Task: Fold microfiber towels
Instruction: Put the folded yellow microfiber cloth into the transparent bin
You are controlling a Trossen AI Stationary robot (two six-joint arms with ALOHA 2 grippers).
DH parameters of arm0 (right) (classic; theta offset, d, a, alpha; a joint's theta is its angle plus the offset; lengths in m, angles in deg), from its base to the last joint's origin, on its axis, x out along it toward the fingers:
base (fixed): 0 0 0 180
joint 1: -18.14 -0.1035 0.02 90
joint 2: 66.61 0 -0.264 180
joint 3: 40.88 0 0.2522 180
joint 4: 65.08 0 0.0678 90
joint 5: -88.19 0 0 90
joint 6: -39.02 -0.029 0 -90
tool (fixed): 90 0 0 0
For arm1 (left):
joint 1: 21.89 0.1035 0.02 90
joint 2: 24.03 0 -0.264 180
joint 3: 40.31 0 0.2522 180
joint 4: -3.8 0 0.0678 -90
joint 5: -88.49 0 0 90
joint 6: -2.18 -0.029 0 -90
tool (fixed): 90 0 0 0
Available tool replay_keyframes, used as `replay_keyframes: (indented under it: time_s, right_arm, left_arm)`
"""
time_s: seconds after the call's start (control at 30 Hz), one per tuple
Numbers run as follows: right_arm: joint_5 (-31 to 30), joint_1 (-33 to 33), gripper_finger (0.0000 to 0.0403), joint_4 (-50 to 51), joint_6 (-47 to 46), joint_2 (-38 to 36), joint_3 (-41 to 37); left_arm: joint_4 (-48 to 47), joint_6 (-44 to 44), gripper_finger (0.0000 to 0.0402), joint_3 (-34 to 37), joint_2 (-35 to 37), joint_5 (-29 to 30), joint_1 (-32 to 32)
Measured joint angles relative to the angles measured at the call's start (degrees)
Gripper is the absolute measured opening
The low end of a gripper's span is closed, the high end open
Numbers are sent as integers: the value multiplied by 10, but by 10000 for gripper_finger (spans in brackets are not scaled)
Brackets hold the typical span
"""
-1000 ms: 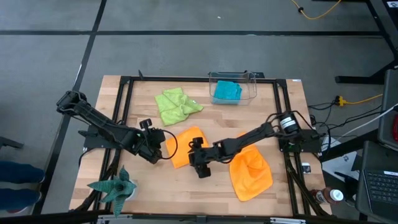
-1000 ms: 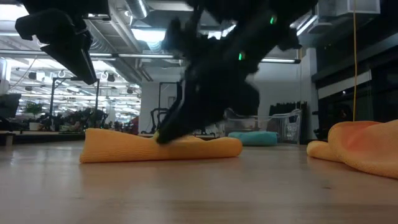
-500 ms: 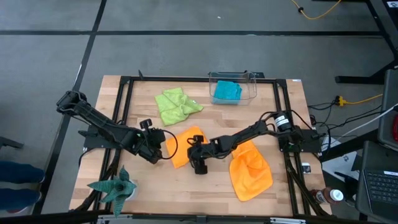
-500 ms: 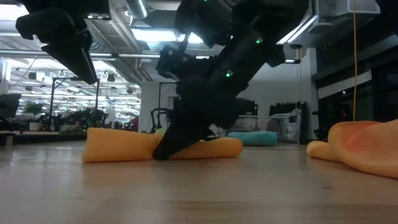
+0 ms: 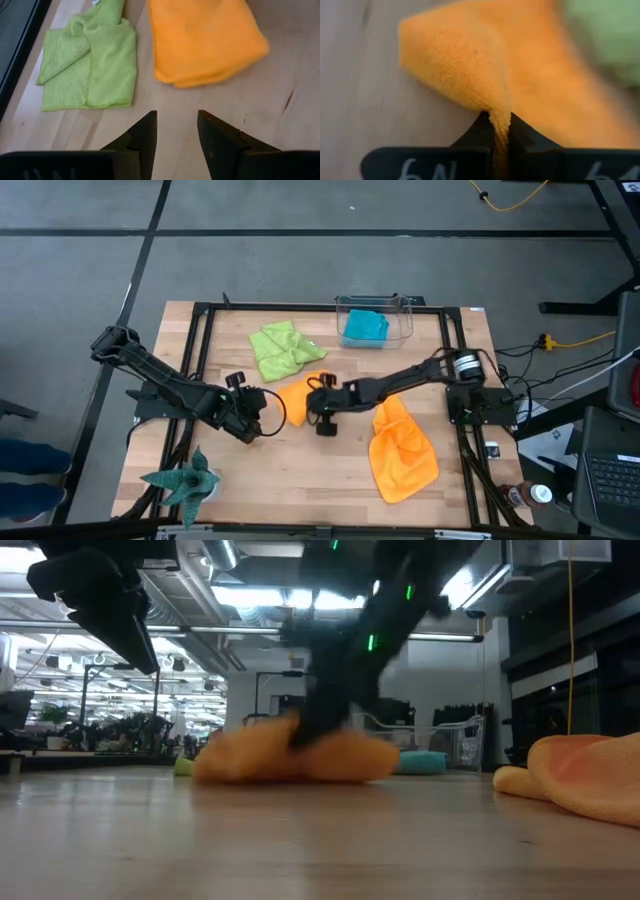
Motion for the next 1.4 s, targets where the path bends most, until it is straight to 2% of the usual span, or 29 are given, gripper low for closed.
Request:
replay_keyframes:
  time_s: [0.2,0.3,0.53,0.67,0.8,0.87,1.1,1.2,1.3,1.4]
  right_arm:
    - [-28,15,15,78,23,-115,2]
    - [-61,27,15,115,43,-178,2]
    - [-113,85,15,202,69,-293,3]
    - [-145,138,15,219,114,-327,3]
    - [-144,207,15,221,167,-335,4]
    - [-135,243,15,233,185,-330,4]
    - [-31,359,15,250,237,-310,4]
    - [3,396,15,250,254,-296,4]
    - [9,425,15,250,269,-277,4]
    - [54,450,15,250,293,-258,4]
  left_arm:
    - [4,0,133,0,0,0,-1]
    - [10,0,133,0,0,0,-2]
    - [12,0,133,0,0,0,-2]
    - [11,0,133,0,0,0,-2]
    - [13,0,133,0,0,0,-2]
    - [13,0,133,0,0,0,-2]
    - [13,-2,133,0,0,0,-2]
    - [13,-2,133,0,0,0,-2]
    - [13,-2,133,0,0,0,-2]
    - [13,-2,133,0,0,0,-2]
